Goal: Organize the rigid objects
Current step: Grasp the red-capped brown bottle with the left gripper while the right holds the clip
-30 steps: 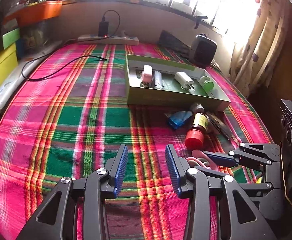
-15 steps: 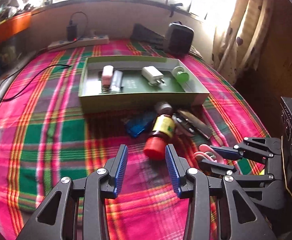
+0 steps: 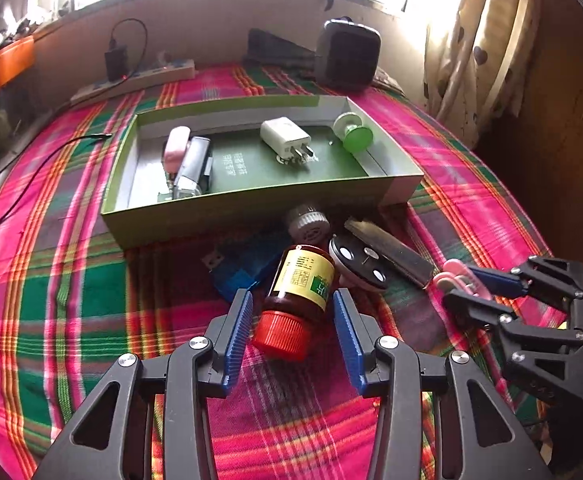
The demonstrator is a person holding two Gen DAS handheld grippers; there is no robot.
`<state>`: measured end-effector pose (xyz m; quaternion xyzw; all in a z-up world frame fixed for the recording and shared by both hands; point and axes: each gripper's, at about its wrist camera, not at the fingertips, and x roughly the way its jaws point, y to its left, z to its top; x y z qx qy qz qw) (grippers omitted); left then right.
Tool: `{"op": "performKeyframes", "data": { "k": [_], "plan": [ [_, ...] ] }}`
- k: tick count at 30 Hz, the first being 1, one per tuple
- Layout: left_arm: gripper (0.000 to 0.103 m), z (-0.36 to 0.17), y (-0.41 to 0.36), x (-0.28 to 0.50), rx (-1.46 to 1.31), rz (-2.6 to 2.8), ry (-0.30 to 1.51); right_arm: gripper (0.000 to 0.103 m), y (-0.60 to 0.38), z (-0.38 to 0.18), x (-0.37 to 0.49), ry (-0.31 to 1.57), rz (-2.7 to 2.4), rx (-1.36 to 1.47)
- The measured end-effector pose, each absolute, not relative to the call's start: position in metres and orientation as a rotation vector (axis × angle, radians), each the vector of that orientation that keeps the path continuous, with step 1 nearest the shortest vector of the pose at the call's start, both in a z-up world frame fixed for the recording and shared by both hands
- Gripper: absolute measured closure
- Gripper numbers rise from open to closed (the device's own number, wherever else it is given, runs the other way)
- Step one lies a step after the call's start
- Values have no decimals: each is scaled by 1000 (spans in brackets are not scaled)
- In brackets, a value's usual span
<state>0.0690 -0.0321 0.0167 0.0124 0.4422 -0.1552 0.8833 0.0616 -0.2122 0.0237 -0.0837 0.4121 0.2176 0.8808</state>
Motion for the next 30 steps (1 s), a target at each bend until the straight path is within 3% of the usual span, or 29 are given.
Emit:
{"op": "performKeyframes", "data": {
  "k": [18, 23, 30],
  "plan": [
    [62, 10, -42, 75, 55, -291, 926, 79, -220, 27, 62, 847, 443, -129],
    [69, 10, -36, 74, 28, -284, 922, 79, -219, 26, 63, 849, 442, -131],
    [70, 10, -34, 71, 24, -284, 916, 79, -219, 26, 63, 851, 434, -133]
  ]
}}
